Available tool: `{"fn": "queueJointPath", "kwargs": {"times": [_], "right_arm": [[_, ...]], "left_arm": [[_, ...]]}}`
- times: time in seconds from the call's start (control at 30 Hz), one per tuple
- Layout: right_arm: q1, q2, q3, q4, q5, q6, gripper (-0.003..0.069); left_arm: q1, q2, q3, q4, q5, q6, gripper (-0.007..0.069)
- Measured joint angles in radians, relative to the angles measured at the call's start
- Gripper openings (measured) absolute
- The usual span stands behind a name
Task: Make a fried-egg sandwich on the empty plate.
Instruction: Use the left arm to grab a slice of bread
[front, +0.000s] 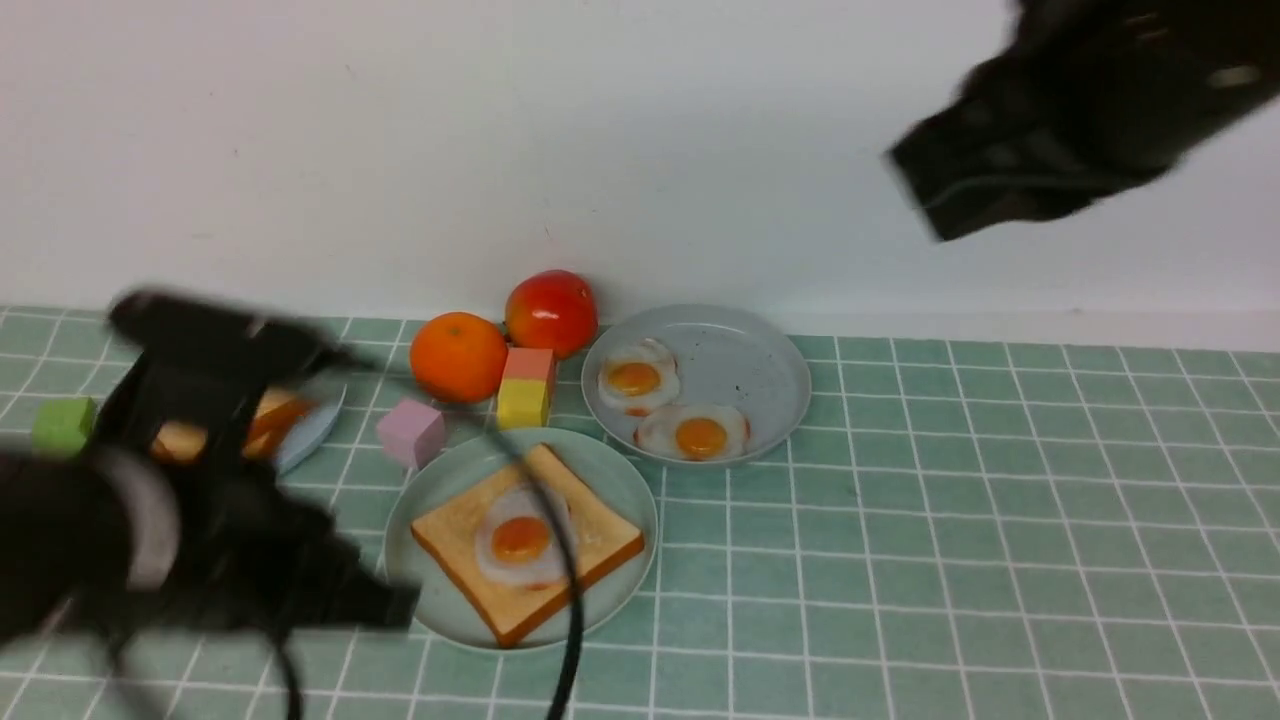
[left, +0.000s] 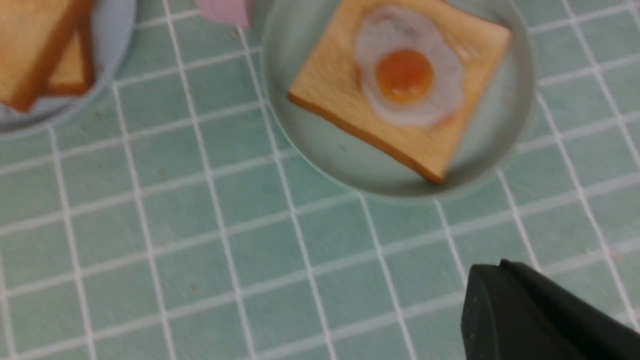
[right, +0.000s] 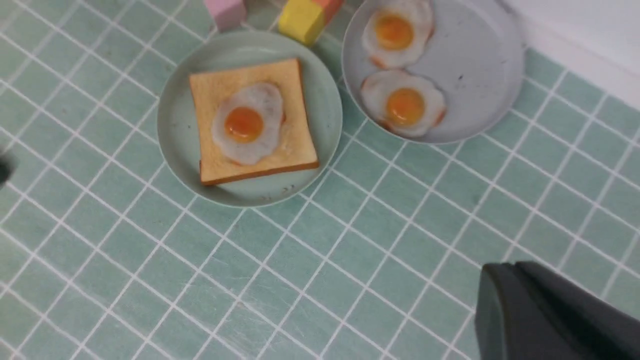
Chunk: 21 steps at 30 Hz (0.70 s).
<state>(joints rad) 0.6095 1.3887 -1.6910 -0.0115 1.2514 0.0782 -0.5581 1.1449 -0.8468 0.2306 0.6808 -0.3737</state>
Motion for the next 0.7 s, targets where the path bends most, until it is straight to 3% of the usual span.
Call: {"fn": "queueJointPath", "kwargs": {"times": [0.1, 0.27, 0.3, 0.4, 0.57, 0.7], "right_arm": [[0.000, -0.082, 0.075, -0.004, 0.001, 0.000, 0.0031], [0.000, -0.288, 0.289, -0.007, -0.007, 0.000, 0.0036], [0.000, -0.302, 0.296, -0.008, -0.008, 0.000, 0.0036], [0.000, -0.402, 0.389, -0.022, -0.030, 0.000, 0.0041], [0.000, -0.501, 0.454, -0.029, -0.033, 0.000, 0.0047], [0.000, -0.584, 0.483, -0.030, -0.033, 0.000, 0.0055]], "left_arm": [[0.110, 0.090, -0.077, -0.067, 0.004, 0.129, -0.0013], [0.366, 0.271, -0.221, -0.301, 0.041, 0.499, -0.0013], [0.366, 0.271, -0.221, -0.301, 0.041, 0.511, -0.0013], [0.498, 0.414, -0.317, -0.397, 0.045, 0.661, -0.0013], [0.584, 0.572, -0.434, -0.403, 0.063, 0.785, -0.0010], [0.592, 0.672, -0.535, -0.316, 0.058, 0.885, 0.0085]]}}
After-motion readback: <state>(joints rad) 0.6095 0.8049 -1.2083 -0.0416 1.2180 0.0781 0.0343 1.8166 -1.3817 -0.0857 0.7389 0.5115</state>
